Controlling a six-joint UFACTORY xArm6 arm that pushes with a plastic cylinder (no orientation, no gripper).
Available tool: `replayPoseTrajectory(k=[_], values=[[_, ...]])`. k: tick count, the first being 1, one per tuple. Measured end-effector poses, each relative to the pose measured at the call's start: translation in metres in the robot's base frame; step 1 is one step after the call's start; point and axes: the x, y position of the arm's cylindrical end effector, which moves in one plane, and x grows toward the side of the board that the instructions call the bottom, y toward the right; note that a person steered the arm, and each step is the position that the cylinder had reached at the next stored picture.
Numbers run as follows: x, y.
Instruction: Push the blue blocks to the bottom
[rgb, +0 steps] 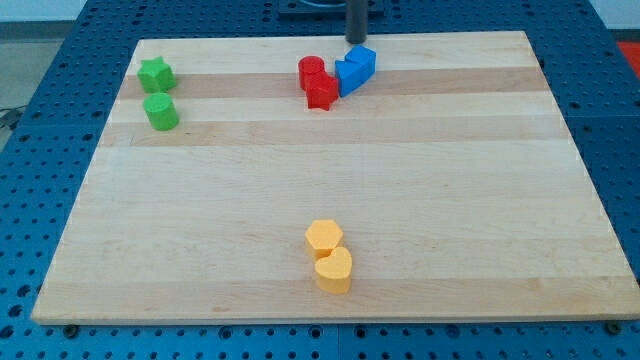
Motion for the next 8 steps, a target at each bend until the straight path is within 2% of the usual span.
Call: replayPoseTrajectory(k=[2,4,7,8], values=[[0.000,0.020],[0.020,0.024],[0.023,-0.005],[0.047,-0.015]])
